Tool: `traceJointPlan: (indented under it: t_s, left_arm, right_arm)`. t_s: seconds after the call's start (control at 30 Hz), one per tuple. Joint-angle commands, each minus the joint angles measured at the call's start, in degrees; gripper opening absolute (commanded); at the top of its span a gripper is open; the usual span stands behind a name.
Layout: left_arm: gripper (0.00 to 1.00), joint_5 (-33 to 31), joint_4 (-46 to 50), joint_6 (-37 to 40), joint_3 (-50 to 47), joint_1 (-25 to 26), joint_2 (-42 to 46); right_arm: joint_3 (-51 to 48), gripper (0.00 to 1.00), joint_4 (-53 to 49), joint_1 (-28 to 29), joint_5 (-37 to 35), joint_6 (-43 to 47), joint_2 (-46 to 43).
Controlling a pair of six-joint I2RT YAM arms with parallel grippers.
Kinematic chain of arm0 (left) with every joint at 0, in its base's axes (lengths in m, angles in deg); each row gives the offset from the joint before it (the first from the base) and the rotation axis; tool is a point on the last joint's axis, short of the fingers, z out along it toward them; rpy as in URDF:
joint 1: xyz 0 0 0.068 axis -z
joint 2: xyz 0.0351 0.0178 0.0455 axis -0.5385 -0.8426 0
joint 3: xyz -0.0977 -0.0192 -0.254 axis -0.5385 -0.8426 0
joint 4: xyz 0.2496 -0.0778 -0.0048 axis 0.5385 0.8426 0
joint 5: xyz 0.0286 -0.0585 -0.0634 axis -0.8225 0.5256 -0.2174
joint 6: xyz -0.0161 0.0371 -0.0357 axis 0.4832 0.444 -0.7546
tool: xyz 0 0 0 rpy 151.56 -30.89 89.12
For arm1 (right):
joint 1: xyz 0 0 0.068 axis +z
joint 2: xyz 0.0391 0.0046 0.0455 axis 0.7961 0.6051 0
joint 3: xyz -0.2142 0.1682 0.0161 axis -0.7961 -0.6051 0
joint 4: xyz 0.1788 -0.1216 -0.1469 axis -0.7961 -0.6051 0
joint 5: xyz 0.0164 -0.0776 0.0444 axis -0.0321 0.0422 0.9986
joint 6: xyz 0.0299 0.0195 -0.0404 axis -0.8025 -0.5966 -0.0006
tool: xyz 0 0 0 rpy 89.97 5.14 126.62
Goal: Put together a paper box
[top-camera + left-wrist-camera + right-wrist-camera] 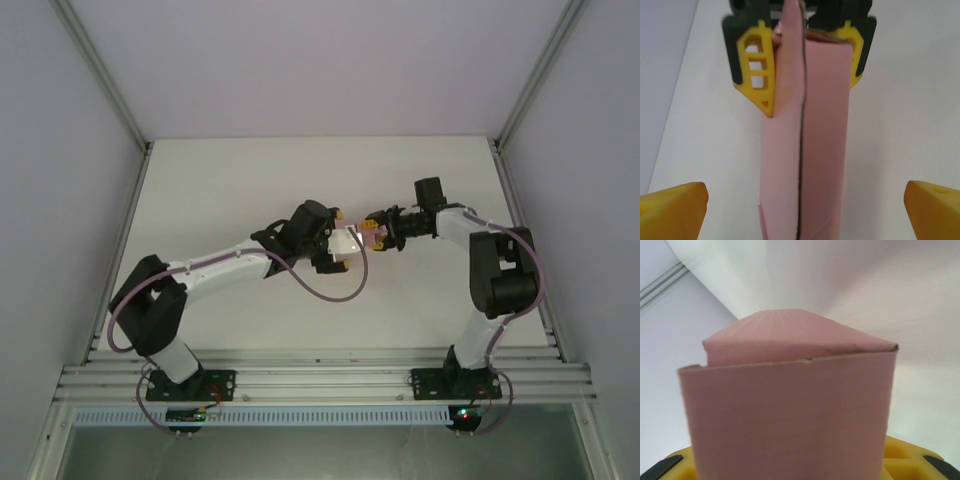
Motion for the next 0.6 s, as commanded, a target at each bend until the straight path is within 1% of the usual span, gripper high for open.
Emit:
traceJointPlan:
  t_s: [0.0, 0.17, 0.23, 0.3, 0.43, 0.57]
  left_arm:
    - [1.0, -1.5, -1.2, 4.1, 2.1, 0.1, -1.2]
    - [1.0, -2.6, -2.3, 5.5, 2.5, -0.1, -2.3]
    - [0.99, -2.7, -1.4, 6.0, 3.1, -0.3, -2.9]
    - [1.0, -2.6, -0.9, 6.1, 3.5, -0.6, -3.3]
    - [0.97, -1.7, -1.4, 5.7, 3.5, -1.4, -2.6]
    - [0.95, -0.1, -2.4, 5.4, 3.1, -3.0, -1.9]
  right_arm:
    - [0.1, 0.19, 1.0, 0.1, 3.4, -3.3, 0.2]
    - [0.3, 0.2, 1.9, 1.2, 5.7, -4.5, 0.5]
    - [-0.3, 0.19, 4.2, 1.5, 6.7, -6.2, 0.3]
    - [-0.2, 0.19, 4.1, 1.7, 6.7, -6.3, -0.1]
    - [-0.2, 0.19, 2.5, 1.9, 6.8, -5.6, -0.5]
    - [-0.8, 0.2, 5.2, 2.1, 7.2, -7.7, -0.7]
